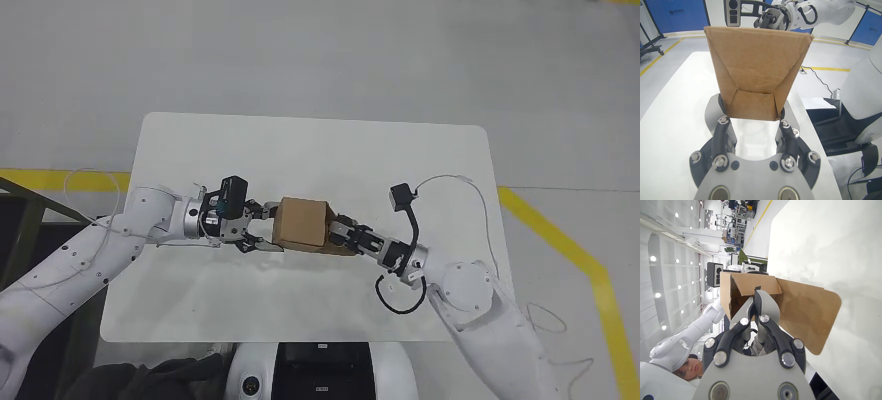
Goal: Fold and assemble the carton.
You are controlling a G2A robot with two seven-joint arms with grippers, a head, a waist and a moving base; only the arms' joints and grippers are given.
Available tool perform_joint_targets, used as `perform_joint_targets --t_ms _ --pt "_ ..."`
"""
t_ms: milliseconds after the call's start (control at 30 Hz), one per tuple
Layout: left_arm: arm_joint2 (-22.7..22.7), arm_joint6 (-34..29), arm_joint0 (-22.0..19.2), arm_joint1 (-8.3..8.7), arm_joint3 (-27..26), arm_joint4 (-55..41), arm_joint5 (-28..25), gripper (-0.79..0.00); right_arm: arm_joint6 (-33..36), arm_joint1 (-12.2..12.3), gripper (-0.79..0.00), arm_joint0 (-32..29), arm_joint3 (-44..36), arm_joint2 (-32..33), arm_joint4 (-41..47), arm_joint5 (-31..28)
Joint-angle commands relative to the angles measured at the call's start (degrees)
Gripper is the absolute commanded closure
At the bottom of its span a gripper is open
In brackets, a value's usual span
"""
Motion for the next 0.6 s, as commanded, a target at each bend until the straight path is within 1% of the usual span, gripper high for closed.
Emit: perform_joint_targets --t_ms 0,233,567 --pt "0.00 0.00 0.00 0.00 0.00 0.00 0.00 0.000 0.58 -0.10 0.000 0.65 0.60 -0.51 0.48 -0.44" --pt "0.00 0.00 0.00 0.00 0.00 0.00 0.00 0.000 3.99 -0.30 0.000 2.62 2.06 -2.00 1.80 -2.25" --pt "0.00 0.00 0.00 0.00 0.00 0.00 0.00 0.000 5.35 -0.57 0.000 5.13 3.89 -2.90 2.92 -3.26"
